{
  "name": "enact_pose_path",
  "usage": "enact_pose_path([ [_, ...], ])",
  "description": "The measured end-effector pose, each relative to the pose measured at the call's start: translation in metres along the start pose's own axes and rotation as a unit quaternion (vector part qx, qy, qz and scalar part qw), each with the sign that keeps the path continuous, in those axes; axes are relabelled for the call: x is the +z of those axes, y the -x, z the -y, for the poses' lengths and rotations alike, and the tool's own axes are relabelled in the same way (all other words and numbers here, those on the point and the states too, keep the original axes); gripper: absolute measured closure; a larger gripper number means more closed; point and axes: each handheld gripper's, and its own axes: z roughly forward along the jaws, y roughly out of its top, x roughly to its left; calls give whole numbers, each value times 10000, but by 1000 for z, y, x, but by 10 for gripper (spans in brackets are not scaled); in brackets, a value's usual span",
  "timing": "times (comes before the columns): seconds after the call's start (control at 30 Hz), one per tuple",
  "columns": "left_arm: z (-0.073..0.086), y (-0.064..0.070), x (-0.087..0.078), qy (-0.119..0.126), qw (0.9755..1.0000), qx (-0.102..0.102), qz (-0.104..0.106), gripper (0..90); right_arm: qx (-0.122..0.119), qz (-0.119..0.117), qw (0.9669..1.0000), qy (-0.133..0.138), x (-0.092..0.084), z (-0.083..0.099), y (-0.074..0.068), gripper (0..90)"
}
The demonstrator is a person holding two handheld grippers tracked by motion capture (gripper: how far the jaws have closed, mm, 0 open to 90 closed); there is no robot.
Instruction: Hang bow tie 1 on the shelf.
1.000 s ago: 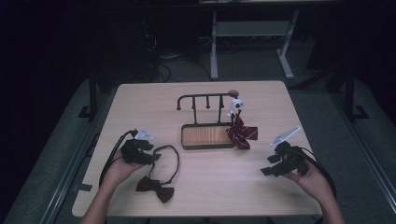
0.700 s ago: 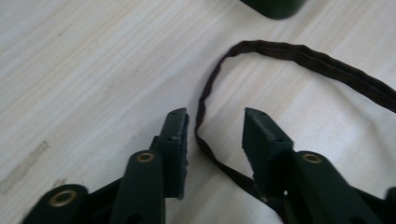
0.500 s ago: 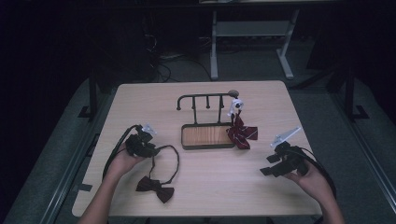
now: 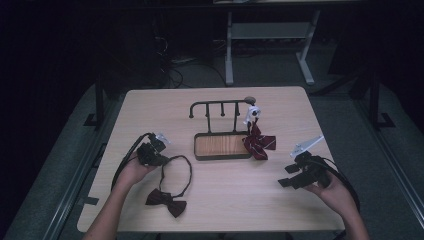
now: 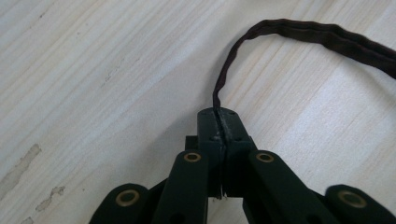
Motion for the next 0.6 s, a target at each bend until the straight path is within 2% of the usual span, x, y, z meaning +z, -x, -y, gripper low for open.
enact_pose_path([
  [0.2, 2, -1, -3, 9, 10000, -2, 74, 896, 48, 5, 10000, -3, 2, 2, 3, 366],
  [0.3, 3, -1, -7, 79, 9998, -33, 190, 896, 73, -2, 10000, -18, 3, 3, 4, 364],
  [0.53, 1, 2, -23, 368, 9982, 69, 477, 897, 117, -1, 9999, -14, 2, 4, 6, 359],
  [0.6, 0, 2, -29, 398, 9979, 169, 480, 897, 131, 5, 9999, -20, 1, 5, 6, 359],
])
